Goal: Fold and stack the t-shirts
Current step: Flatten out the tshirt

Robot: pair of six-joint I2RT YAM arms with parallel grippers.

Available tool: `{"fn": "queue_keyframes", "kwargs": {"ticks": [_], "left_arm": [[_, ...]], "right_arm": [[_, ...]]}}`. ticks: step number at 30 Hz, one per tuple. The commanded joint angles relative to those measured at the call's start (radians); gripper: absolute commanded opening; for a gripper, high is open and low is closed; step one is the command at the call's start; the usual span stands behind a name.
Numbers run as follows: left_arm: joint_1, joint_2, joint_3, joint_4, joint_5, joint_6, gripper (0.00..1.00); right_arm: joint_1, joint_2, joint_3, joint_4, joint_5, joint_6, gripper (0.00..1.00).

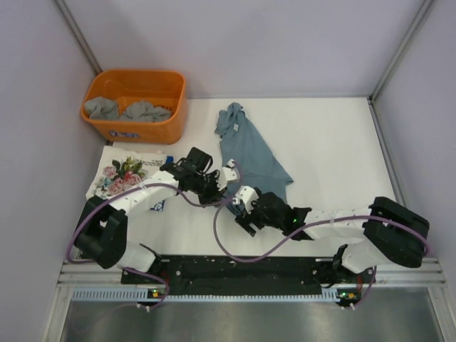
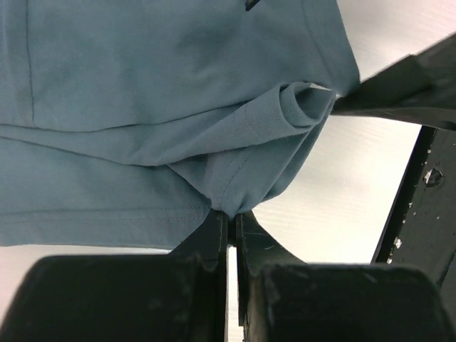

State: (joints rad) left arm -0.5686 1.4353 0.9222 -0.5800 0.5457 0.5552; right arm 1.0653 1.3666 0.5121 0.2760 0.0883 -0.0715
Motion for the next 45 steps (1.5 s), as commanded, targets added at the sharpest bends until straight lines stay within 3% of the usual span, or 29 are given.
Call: {"fn": "queue_keyframes", "kwargs": {"ticks": [1,2,6,7,11,13,16,20,25,31,35,38,42,45], "left_arm": [[-0.004,-0.022,0.033,0.003,0.068,0.014,0.00],[0.002,-0.023,0.033,0.000,0.072,0.014,0.00],[0.018,-0.019,0.035,-0.009,0.080,0.020,0.00],[0.021,-0.018,0.037,-0.007,0.080,0.023,0.00],[0.079,-0.022,0.081,-0.037,0.034,0.038,0.00],[0.134,-0.033,0.127,-0.058,0.040,0.051,0.00],[0.209,-0.036,0.223,-0.084,0.051,0.066,0.00],[0.268,-0.029,0.372,-0.130,0.025,0.058,0.00],[0.332,-0.029,0.599,-0.202,-0.073,-0.007,0.00],[0.424,-0.058,0.861,-0.288,-0.165,-0.057,0.00],[0.432,-0.069,0.963,-0.366,-0.167,-0.072,0.00],[0.432,-0.065,0.925,-0.348,-0.156,-0.089,0.00],[0.429,-0.009,0.775,-0.189,-0.127,-0.135,0.00],[0.383,0.109,0.733,-0.101,-0.208,-0.141,0.04]], "right_arm": [[0.022,0.094,0.032,0.045,0.126,0.064,0.77],[0.024,0.100,0.029,0.043,0.155,0.064,0.69],[0.019,0.056,0.052,-0.047,0.321,0.160,0.07],[0.019,0.031,0.066,-0.085,0.330,0.154,0.00],[-0.001,-0.124,0.118,-0.207,0.364,0.101,0.00],[-0.074,-0.213,0.163,-0.302,0.355,0.088,0.00],[-0.290,-0.355,0.262,-0.423,0.259,0.098,0.00],[-0.581,-0.432,0.440,-0.539,0.118,0.105,0.00],[-0.769,-0.419,0.699,-0.714,0.005,0.114,0.00],[-0.837,-0.437,0.939,-0.810,-0.022,0.102,0.00],[-0.838,-0.463,0.988,-0.833,-0.050,0.113,0.00],[-0.837,-0.477,0.970,-0.833,-0.055,0.121,0.00],[-0.837,-0.457,0.945,-0.833,-0.018,0.119,0.00],[-0.837,-0.390,0.925,-0.827,-0.019,0.124,0.00]]}}
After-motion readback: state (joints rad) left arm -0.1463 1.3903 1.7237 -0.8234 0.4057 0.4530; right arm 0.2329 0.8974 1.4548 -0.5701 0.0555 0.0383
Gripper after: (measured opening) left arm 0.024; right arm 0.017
